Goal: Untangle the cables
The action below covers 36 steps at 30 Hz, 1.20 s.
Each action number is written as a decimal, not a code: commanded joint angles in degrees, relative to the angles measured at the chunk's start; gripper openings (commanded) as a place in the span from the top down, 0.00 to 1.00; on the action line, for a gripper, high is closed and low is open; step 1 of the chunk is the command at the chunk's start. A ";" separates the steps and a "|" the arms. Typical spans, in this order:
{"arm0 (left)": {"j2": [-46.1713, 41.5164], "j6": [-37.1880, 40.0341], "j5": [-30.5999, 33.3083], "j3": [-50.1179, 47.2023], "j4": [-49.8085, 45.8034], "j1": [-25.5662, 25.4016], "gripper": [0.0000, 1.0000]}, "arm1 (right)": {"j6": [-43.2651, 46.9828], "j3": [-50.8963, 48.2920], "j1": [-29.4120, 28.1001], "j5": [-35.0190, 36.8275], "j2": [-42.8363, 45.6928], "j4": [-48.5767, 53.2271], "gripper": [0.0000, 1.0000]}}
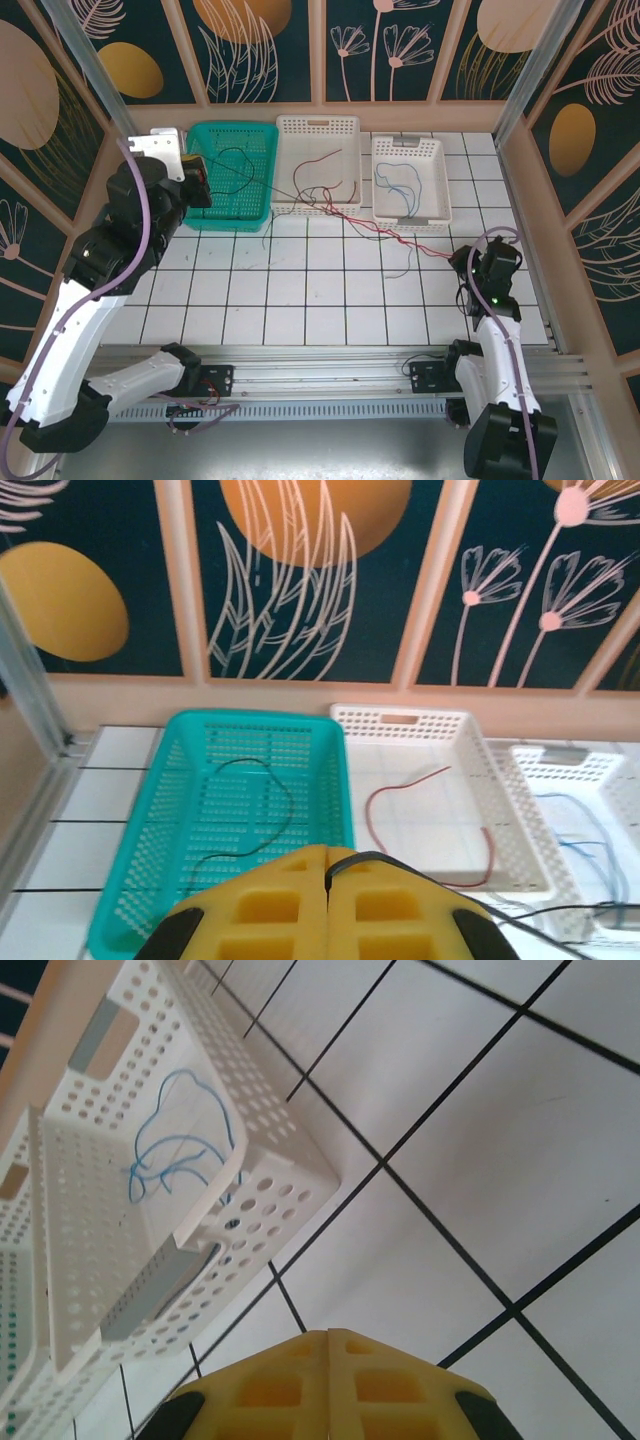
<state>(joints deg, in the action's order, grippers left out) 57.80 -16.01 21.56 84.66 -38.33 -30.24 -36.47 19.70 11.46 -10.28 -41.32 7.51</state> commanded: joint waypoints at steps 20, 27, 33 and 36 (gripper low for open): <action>-1.85 -11.04 -23.21 -21.57 19.47 0.91 1.00 | 8.85 11.16 -42.18 -12.08 -12.80 -15.35 0.44; -4.64 -16.38 -24.67 -23.60 24.62 0.86 1.00 | 7.41 13.71 -61.19 -7.78 -27.30 -31.06 0.44; -7.27 -20.44 -25.00 -25.81 28.08 0.40 1.00 | 5.51 17.22 -67.37 -7.96 -40.67 -44.62 0.45; -7.95 -21.76 -25.76 -26.09 28.69 0.18 1.00 | 6.53 21.17 -69.96 -7.90 -46.99 -46.66 0.46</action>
<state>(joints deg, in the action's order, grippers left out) 50.74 -34.94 -2.79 59.13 -13.39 -29.69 -30.11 37.26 -56.53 -18.26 -84.73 -30.63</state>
